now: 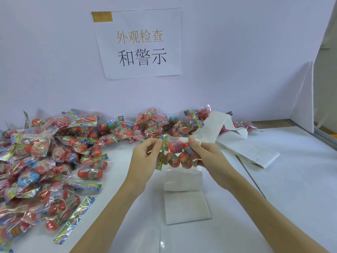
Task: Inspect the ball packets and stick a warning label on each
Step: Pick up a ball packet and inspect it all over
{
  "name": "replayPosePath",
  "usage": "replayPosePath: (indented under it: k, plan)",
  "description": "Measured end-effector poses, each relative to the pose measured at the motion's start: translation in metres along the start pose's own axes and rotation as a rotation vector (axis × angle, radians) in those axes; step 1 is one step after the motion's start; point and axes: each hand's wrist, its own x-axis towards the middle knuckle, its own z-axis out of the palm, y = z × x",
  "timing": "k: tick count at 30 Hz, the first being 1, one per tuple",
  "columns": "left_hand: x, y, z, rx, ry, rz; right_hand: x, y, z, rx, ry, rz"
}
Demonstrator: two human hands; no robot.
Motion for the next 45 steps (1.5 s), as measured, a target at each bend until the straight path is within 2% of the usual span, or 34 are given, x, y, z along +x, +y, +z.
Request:
replayPosePath:
  k: [3, 6, 9, 12, 14, 21, 25, 30, 35, 38, 40, 43, 45]
  plan:
    - [-0.002, -0.002, 0.003, 0.014, 0.035, 0.019, 0.002, 0.002, -0.001, -0.022, 0.027, 0.010]
    - [-0.002, 0.002, 0.003, -0.075, 0.065, -0.028, 0.003, 0.003, -0.005, 0.064, 0.072, 0.036]
    - [0.002, 0.009, -0.001, -0.160, -0.051, -0.049, 0.004, 0.005, -0.007, 0.022, 0.078, 0.032]
    - [-0.001, 0.007, 0.000, 0.023, -0.172, 0.006, 0.004, 0.009, -0.003, -0.018, 0.040, 0.015]
    - [-0.004, 0.003, 0.003, 0.031, -0.153, 0.028, 0.003, 0.011, -0.001, -0.042, 0.005, 0.008]
    - [-0.004, 0.009, 0.002, -0.130, -0.117, -0.135, 0.009, 0.013, -0.005, 0.088, -0.041, 0.113]
    - [-0.005, 0.008, 0.002, -0.136, -0.028, -0.142, 0.006, 0.009, -0.002, 0.142, -0.190, 0.097]
    - [0.000, 0.008, -0.005, -0.181, 0.002, -0.124, 0.001, 0.008, -0.008, 0.062, -0.247, 0.040]
    - [0.004, 0.003, -0.004, -0.118, 0.074, -0.091, 0.002, 0.009, -0.008, -0.033, -0.155, -0.166]
    - [0.009, 0.005, -0.005, -0.375, -0.062, -0.259, 0.001, 0.008, -0.007, -0.297, -0.063, -0.285]
    - [0.009, 0.004, -0.004, -0.460, -0.117, -0.278, 0.002, 0.009, -0.006, -0.385, -0.083, -0.313]
    - [0.007, -0.003, -0.001, -0.371, -0.046, -0.222, 0.002, 0.013, -0.002, -0.268, -0.092, -0.260]
    - [0.005, -0.006, 0.001, -0.389, -0.040, -0.203, 0.001, 0.013, 0.000, -0.048, -0.001, -0.165]
